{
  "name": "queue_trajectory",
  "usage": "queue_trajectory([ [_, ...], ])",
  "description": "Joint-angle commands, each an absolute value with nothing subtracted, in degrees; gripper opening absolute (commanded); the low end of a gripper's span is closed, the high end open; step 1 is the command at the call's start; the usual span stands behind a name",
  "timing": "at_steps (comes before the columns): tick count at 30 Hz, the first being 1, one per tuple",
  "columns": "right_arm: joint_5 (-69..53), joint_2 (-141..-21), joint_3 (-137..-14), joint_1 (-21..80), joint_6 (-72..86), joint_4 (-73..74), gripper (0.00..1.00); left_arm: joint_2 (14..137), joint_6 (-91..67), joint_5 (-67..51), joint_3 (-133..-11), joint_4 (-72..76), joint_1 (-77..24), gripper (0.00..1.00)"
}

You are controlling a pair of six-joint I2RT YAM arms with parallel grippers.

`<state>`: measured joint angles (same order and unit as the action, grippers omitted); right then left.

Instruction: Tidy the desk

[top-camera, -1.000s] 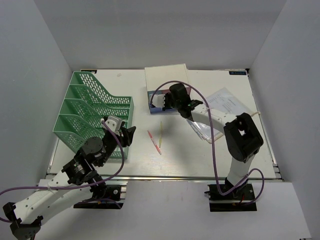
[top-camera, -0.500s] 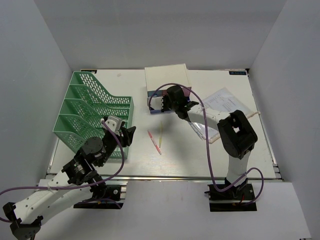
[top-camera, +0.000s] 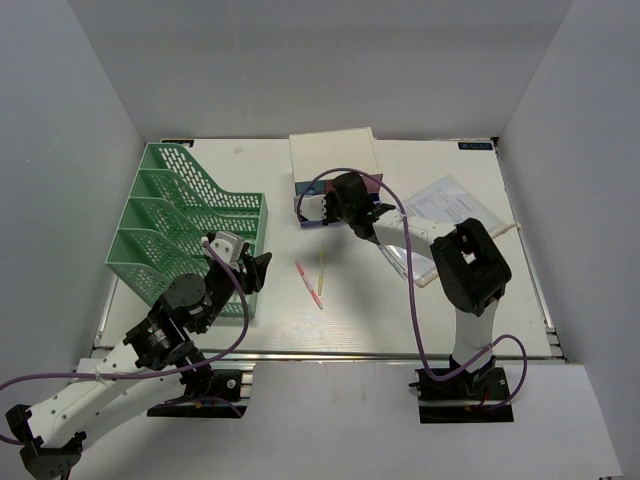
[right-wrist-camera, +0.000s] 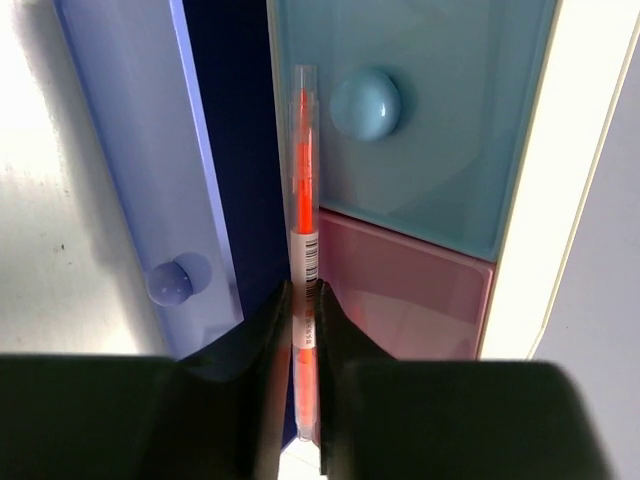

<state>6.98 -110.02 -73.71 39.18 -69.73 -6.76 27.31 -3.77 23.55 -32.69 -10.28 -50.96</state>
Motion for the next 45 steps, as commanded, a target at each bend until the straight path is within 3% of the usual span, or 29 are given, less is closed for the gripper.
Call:
queue_trajectory([
  [1,7.73,-110.13,-74.36,39.2,-70.66,-9.67,0.19,27.25,-3.25,24.26,-32.52,-9.84,-50.8,0.64],
  [19,7.3,-109.95,-73.92,39.2,-70.66,-8.26,0.28,27.25,-3.25,24.52,-32.43,-9.84,-50.8,0.64],
  [23,5.63,-108.9,-74.18,38.94,-69.0,-6.42,0.11,27.25,-3.25,24.52,-32.43,-9.76,-50.8,0.64],
  [24,4.84,-108.2,-74.35,39.28,-68.21,-5.46,0.01,27.25,-3.16,24.43,-32.43,-9.76,-50.8,0.63],
  [29,-1.65,-101.52,-74.53,38.94,-54.9,3.22,0.0,27.16,-3.25,24.08,-32.34,-9.76,-50.8,0.47],
  [32,4.87,-96.52,-71.03,38.67,-45.82,2.65,0.0,27.16,-3.25,23.91,-32.43,-9.84,-50.8,0.37],
  [34,8.95,-92.05,-65.95,38.15,-35.54,1.24,0.0,26.98,-3.16,23.73,-32.43,-9.84,-50.8,0.33],
  [37,5.47,-87.37,-62.42,34.38,-26.74,6.48,0.0,27.16,-3.25,23.12,-32.34,-9.58,-50.8,0.31],
  [41,-5.33,-85.52,-60.91,30.33,-20.4,17.39,0.28,27.68,-3.16,21.8,-32.17,-9.58,-50.8,0.39],
  [42,-6.49,-85.43,-60.65,29.8,-19.78,20.36,0.32,28.03,-3.08,21.27,-32.17,-9.58,-50.8,0.5],
  [45,-9.66,-85.78,-59.68,26.29,-18.28,23.37,0.42,29.96,-2.64,16.98,-32.43,-9.75,-50.8,0.67],
])
